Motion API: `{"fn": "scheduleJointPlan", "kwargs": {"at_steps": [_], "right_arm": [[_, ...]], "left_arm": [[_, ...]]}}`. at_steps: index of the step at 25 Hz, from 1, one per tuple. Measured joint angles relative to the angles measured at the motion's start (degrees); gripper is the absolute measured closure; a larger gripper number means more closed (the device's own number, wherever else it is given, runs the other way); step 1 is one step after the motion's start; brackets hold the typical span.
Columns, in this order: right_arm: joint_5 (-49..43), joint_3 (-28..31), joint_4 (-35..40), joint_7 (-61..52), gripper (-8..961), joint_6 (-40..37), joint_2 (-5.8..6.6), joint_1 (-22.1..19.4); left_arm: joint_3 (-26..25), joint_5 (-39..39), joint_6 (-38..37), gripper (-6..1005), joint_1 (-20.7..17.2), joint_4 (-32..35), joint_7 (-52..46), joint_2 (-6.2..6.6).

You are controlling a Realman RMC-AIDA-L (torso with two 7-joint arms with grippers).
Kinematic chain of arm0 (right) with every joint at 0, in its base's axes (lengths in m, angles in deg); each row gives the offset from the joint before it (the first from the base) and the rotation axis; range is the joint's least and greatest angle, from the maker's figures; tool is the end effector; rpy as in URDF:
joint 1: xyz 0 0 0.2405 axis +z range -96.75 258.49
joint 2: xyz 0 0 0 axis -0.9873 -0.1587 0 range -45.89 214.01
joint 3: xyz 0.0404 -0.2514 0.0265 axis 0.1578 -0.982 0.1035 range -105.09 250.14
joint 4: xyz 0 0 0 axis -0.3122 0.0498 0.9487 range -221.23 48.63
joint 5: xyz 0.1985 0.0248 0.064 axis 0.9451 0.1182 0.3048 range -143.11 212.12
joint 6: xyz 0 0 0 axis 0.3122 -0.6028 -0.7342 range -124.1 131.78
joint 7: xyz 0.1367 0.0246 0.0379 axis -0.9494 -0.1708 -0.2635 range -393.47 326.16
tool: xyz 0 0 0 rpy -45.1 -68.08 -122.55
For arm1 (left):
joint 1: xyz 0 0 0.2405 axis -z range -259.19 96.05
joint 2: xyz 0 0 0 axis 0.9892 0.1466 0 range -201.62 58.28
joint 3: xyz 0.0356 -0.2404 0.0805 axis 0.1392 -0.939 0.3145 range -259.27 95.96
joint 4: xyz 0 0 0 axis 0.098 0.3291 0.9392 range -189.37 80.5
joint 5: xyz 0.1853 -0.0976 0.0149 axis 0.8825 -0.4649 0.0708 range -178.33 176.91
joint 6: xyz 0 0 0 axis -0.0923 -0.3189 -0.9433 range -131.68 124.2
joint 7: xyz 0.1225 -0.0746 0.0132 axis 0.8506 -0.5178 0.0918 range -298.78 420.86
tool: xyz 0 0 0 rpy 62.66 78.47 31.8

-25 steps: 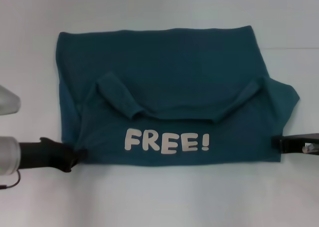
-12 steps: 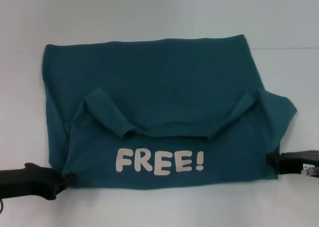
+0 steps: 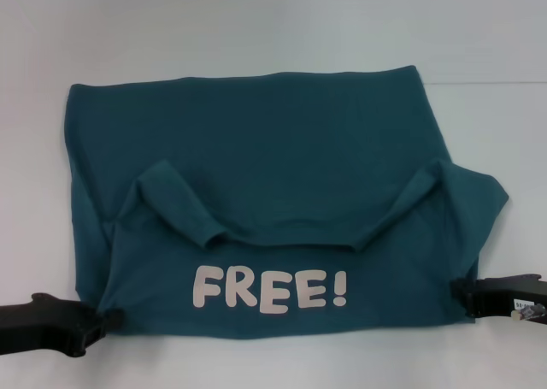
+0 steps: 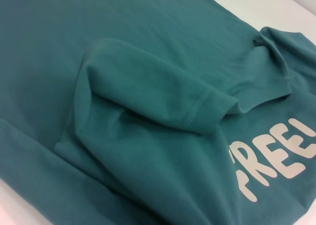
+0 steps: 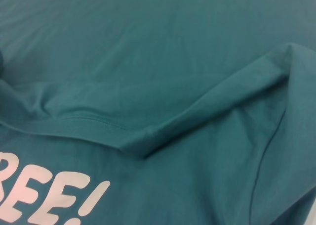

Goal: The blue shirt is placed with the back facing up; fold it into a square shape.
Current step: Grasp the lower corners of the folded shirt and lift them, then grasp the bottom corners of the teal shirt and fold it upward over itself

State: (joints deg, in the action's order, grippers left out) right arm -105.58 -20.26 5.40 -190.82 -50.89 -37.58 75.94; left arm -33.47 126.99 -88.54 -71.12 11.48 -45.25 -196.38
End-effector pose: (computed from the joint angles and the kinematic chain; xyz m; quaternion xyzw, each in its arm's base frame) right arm 0.2645 0.2699 -0.0129 -0.8061 0.4949 0.0268 0.3233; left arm -0.3241 0.2639 0.0197 -0.8869 -0.4111 -0.0812 0.1944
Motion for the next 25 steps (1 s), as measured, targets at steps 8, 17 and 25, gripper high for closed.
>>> {"fn": "scheduleJointPlan", "kwargs": {"at_steps": [8,17,25], "right_arm": [[-0.01,-1.16,1.8,0.24,951,-0.98,0.0,-1.4],[1.31,-3.29,2.96,0.62,951,-0.91,0.0,-2.56],[1.58,-3.97,4.3,0.17,952,-2.17,0.0,-2.68]], "left_arm": [[-1.95,0.18,-1.4,947,-0.38,0.22,0.29,0.0],[-2.34,0.5,-3.08,948,-0.32,0.77,0.79,0.0],[-5.01,0.75,-5.46,948,-0.74,1.4,0.83,0.03]]}}
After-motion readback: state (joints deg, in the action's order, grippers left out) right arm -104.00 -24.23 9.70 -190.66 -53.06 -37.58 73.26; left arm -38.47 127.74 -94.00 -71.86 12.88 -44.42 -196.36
